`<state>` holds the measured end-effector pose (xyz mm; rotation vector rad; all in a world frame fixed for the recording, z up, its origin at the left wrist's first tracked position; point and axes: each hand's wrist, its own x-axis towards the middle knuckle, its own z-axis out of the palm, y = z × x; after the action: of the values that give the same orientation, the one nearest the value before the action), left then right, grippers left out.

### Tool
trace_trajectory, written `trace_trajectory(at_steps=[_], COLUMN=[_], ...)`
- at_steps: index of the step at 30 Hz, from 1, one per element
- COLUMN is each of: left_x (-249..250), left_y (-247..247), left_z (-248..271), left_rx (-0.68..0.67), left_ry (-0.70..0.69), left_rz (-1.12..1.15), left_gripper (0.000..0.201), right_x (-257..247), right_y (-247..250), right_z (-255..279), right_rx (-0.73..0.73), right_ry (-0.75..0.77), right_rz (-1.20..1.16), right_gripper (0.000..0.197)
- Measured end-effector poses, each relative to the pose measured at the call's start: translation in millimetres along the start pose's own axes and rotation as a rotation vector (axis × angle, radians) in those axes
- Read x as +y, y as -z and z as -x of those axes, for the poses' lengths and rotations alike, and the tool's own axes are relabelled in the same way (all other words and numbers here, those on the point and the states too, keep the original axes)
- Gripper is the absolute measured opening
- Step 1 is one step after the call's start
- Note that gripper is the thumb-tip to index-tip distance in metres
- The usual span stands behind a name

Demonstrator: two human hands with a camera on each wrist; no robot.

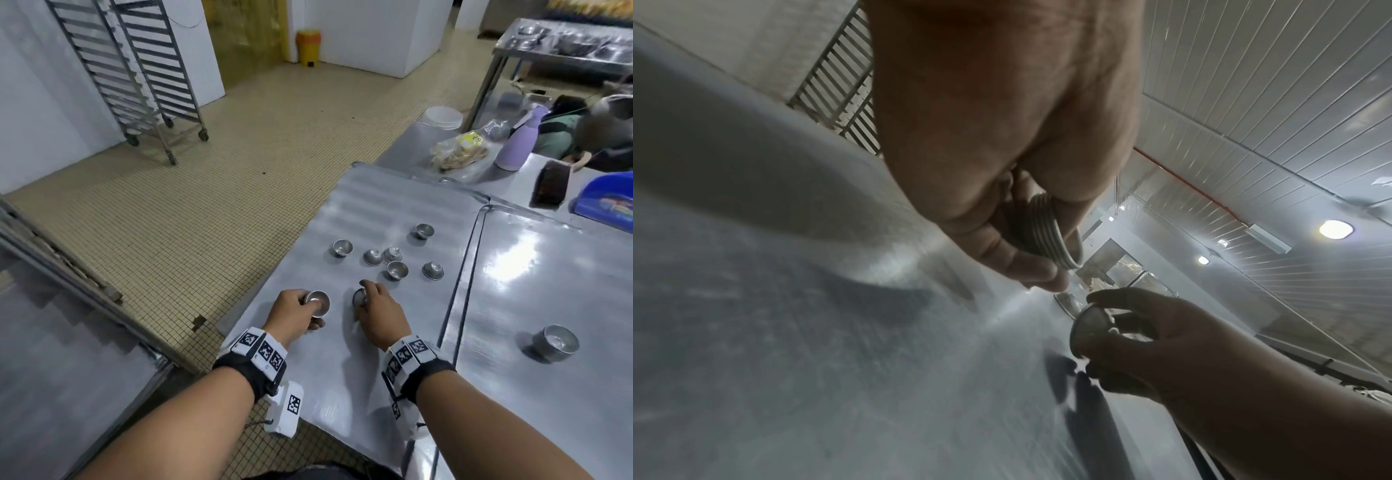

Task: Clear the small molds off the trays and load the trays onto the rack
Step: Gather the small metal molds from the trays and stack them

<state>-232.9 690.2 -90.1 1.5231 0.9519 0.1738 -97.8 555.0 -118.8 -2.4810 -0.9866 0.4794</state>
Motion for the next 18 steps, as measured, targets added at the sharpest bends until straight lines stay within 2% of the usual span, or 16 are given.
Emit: trace_trajectory(at_steps=[2,5,8,11,16,18], left_x=[-1.6,-3.9,-6.0,-8.5,-11.7,-11.7], left_y=[-0.6,-1.5,-1.4,-0.5,0.3,0.0], left_z=[0.3,1.5,3.2,4.3,3.6,3.0], left_rx=[-0.004,-0.008,-0.016,-0.018,-0.016,-0.014], left_ry=[0.000,0.004,0.009,0.010,0.017,0.018], left_rz=[-0.003,-0.003,-0.006,-0.004,-0.007,-0.007], left_gripper=[0.013,0.013,0.012,0.013,0.014,0.015], right_x=[-1.4,-2.6,-1.1,-0.8,0.6,0.5], right_y=[2.1,2.9,1.3,-0.1,-2.4,-4.0], right_z=[4.9,9.8,14.7,18.8,21.7,23.4], right_rx=[0.031,0.036,0.013,0.025,0.003,-0.006], right_ry=[0.001,0.003,-0.003,-0.025,-0.071,-0.100], right_rz=[-0.048,-0.054,-0.035,-0.077,-0.038,-0.019], right_gripper=[0.046,0.026,0.020,0.027,0.059,0.055])
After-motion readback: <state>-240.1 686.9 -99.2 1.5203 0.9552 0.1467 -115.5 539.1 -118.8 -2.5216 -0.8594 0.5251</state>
